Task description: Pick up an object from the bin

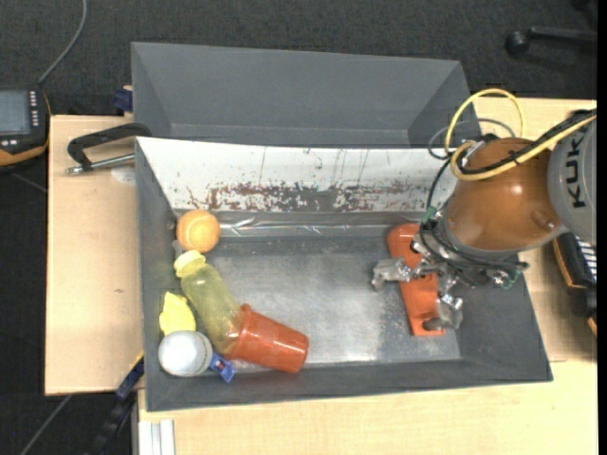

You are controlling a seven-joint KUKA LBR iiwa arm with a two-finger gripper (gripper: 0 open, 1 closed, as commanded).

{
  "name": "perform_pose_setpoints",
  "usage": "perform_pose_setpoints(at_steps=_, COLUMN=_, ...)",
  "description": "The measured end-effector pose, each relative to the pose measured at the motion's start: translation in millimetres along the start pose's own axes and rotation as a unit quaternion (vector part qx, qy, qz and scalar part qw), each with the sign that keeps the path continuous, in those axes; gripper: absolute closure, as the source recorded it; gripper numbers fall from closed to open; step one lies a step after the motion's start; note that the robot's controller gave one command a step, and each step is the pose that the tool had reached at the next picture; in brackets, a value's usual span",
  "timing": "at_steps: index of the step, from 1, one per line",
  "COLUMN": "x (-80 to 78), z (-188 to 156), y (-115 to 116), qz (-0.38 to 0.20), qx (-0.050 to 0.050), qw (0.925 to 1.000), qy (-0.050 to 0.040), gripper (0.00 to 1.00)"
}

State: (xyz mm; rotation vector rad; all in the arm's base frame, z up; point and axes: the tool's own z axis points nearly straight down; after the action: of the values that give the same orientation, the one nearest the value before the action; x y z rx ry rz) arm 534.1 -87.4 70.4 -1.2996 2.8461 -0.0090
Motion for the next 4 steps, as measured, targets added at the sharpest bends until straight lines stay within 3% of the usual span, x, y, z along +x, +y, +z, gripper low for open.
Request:
perform_pose_setpoints(at_steps=1, x=4.2, z=0.1, y=-11.1, qz=-0.080, qx=0.000, qw=0.9968, qy=-0.0013, gripper=0.00)
perform_pose_setpoints(at_steps=2, x=19.4, z=3.0, y=-18.9, qz=-0.245, qx=-0.010, qw=0.9696, qy=0.0034, gripper=1.00)
perform_pose_setpoints(at_steps=4, x=19.6, z=3.1, y=-17.7, qz=-0.246, qx=-0.012, qw=0.9691, qy=0.0030, gripper=1.00)
